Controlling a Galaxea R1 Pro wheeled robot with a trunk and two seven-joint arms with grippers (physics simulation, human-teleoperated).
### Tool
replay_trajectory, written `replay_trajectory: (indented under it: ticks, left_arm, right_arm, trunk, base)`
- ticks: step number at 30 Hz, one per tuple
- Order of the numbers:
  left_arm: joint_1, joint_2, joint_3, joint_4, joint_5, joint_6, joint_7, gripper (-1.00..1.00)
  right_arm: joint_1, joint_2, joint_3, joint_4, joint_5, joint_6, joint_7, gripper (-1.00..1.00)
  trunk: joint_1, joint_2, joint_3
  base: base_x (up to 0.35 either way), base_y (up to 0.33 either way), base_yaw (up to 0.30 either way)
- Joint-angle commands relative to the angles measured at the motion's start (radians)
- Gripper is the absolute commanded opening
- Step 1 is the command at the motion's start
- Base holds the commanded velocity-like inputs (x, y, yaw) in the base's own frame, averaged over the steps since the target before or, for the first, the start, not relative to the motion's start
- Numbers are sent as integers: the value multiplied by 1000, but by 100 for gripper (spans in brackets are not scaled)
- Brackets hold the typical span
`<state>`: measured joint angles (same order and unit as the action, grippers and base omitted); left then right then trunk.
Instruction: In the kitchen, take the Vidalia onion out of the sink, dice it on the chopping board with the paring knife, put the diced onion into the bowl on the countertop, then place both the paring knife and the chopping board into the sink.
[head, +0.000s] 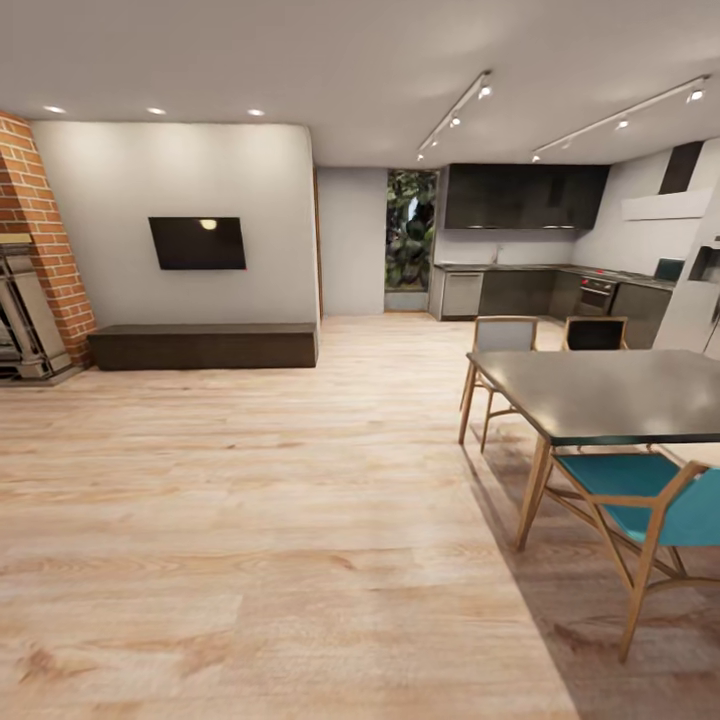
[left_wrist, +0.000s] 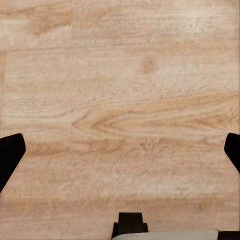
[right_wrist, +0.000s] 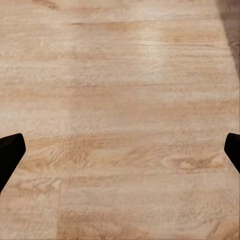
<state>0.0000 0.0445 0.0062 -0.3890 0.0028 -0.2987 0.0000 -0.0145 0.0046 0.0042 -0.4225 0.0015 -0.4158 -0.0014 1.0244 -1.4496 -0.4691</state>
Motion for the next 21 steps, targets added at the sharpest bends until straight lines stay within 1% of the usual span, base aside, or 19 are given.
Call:
replay_trajectory:
  ticks: [1, 21]
  left_arm:
    - [0, 0, 0, -1, 0, -2, 0, 100]
    - [0, 0, 1, -1, 0, -2, 0, 100]
  right_arm:
    - [0, 0, 0, 1, 0, -3, 0, 100]
    - [0, 0, 0, 1, 0, -3, 0, 100]
  trunk:
    - [1, 0, -1]
    - [1, 0, -1]
  base:
    - [323, 0, 0]
    - [323, 0, 0]
